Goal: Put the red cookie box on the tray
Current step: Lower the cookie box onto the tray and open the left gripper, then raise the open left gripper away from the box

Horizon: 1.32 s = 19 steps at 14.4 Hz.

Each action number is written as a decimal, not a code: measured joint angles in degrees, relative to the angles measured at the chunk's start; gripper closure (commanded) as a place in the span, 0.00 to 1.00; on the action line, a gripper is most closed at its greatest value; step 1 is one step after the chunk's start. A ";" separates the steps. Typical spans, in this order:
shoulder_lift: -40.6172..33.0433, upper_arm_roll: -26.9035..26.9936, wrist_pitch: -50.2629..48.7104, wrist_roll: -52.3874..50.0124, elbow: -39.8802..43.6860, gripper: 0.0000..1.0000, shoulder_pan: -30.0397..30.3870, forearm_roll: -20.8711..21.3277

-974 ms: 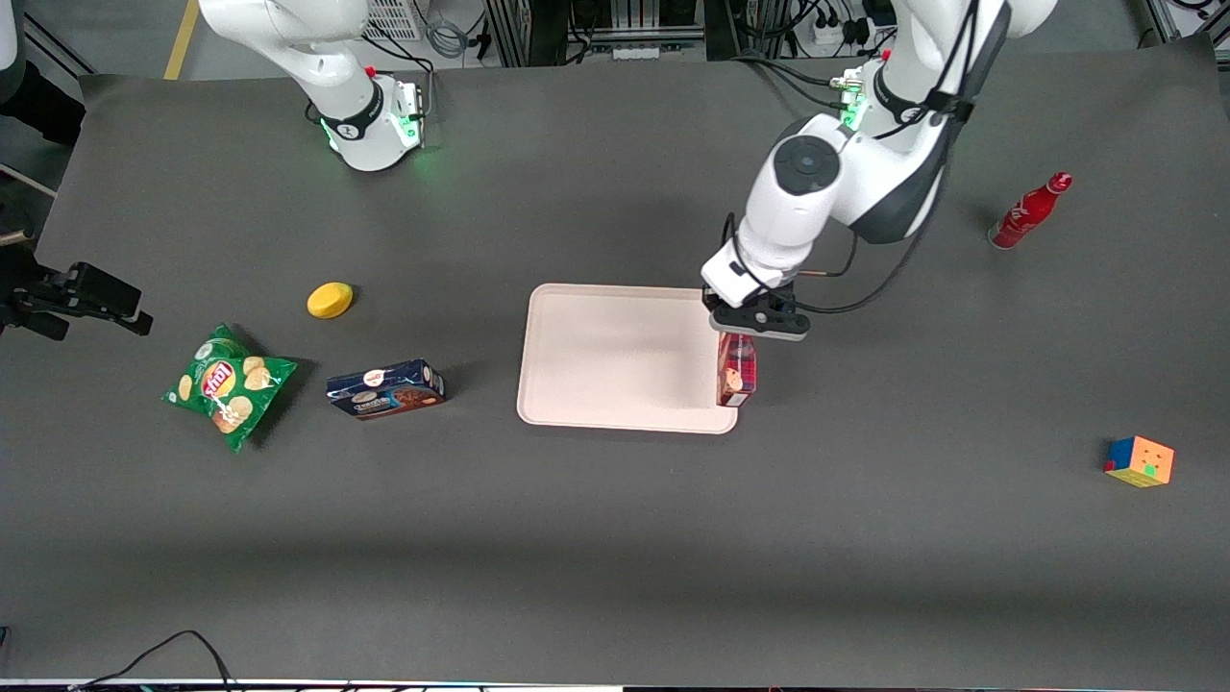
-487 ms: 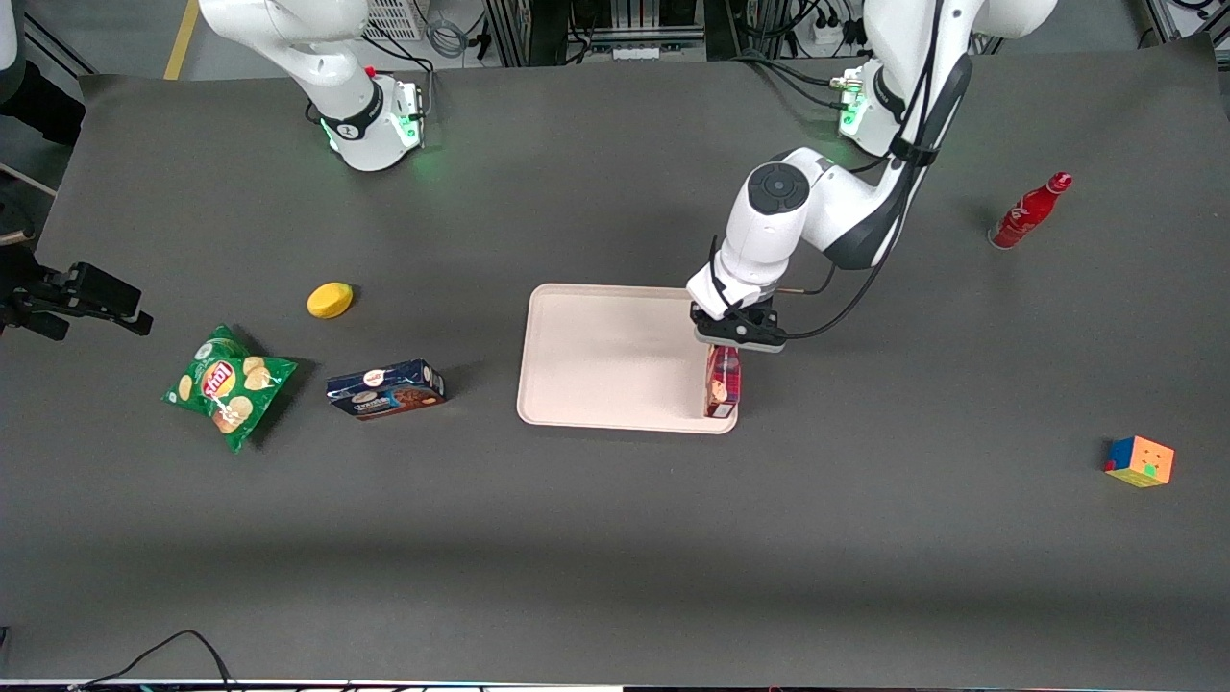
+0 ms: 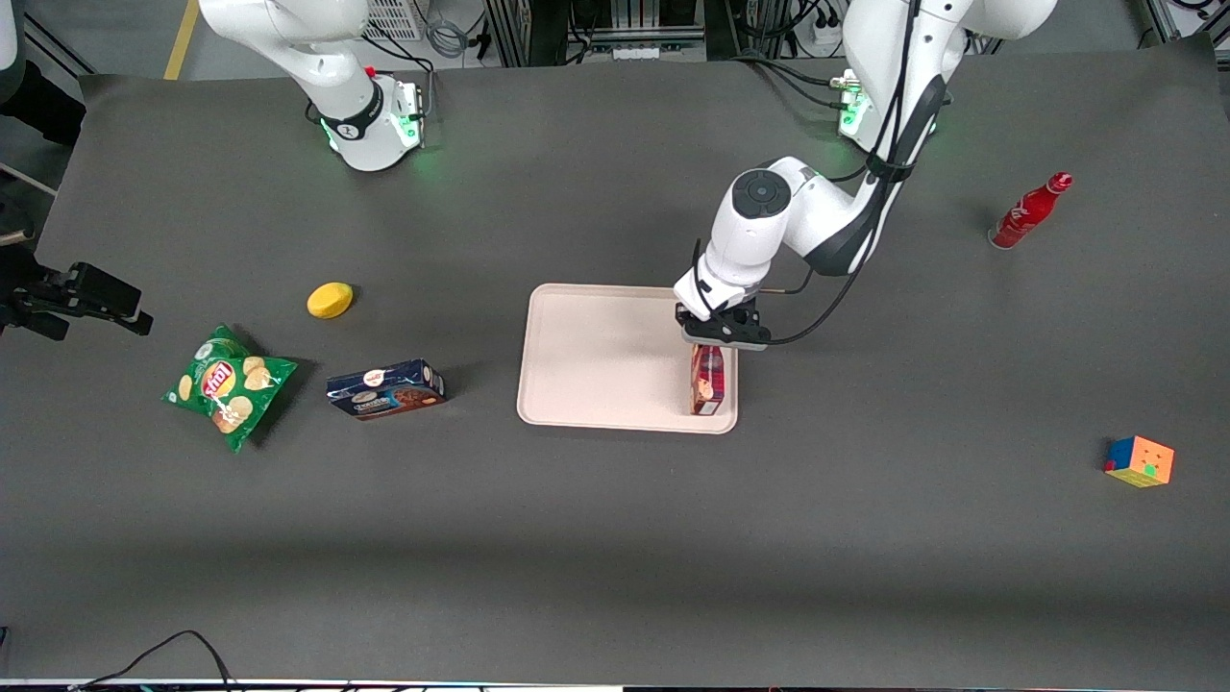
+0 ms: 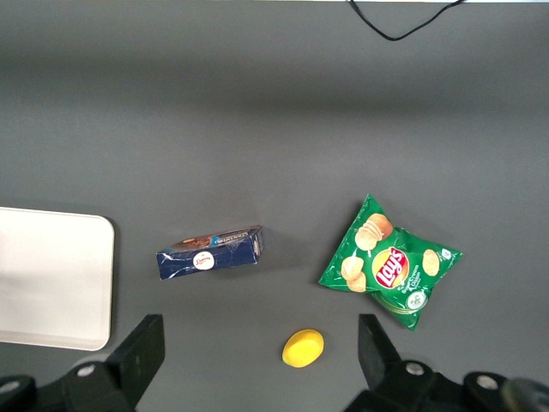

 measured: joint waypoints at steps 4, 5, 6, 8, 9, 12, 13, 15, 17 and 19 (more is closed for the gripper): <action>0.62 0.51 0.14 -0.34 0.06 0.88 -0.04 0.84; 0.87 0.76 0.15 -0.39 0.06 0.73 -0.04 0.99; 1.11 1.04 0.22 -0.43 0.09 0.58 -0.06 1.04; 1.36 1.64 0.30 -0.54 0.19 0.11 -0.20 1.05; 1.42 1.83 0.31 -0.56 0.20 0.00 -0.22 1.07; 1.43 2.00 0.38 -0.77 0.90 0.00 -0.27 1.08; 1.42 2.01 0.22 -0.98 1.51 0.00 -0.28 1.07; 1.11 2.14 -2.76 -1.27 3.73 0.00 -0.28 1.07; -0.27 2.48 -10.74 -1.27 8.02 0.00 -0.17 1.06; -2.79 2.96 -19.31 -0.99 12.85 0.00 0.81 0.29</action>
